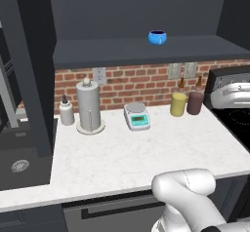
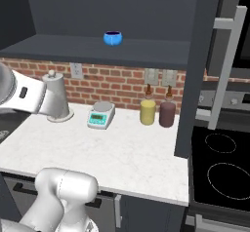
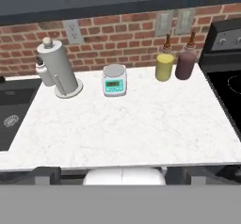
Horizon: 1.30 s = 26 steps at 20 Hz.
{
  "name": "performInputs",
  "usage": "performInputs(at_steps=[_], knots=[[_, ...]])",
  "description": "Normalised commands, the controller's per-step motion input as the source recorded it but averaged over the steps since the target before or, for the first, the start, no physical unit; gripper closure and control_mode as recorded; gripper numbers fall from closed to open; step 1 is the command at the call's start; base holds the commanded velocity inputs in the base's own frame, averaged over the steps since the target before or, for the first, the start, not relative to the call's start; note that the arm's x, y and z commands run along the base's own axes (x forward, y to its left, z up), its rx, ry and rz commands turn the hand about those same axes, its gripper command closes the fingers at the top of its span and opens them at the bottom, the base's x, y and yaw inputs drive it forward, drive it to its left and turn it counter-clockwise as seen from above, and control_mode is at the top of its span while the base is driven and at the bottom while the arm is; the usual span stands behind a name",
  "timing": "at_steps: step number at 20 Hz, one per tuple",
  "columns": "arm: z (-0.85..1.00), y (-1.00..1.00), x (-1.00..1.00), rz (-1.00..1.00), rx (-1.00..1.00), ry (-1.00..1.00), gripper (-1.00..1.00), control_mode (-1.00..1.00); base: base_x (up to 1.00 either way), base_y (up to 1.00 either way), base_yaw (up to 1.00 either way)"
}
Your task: Gather all objects into one cabinet and sort the glasses and bowls to opposite sides.
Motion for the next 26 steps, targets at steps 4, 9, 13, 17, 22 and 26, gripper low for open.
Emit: performInputs(at_steps=[4,9,13,17,22,26], knots=[[0.31,0.04,0.41,0.00,0.00,-0.29,-1.00,-1.00,0.00,0.00,0.00],[0.40,0.02,0.54,0.00,0.00,-0.27,-1.00,-1.00,0.00,0.00,0.00],[0.35,0.07,0.51,0.00,0.00,-0.24,-1.00,-1.00,0.00,0.00,0.00],[0.38,0.00,0.58,0.00,0.00,-0.23,-1.00,-1.00,0.00,0.00,0.00],[0.01,-0.07,0.61,0.00,0.00,-0.04,-1.00,-1.00,0.00,0.00,0.00],[-0.09,-0.19,0.79,0.00,0.00,0.04,-1.00,-1.00,0.00,0.00,0.00]])
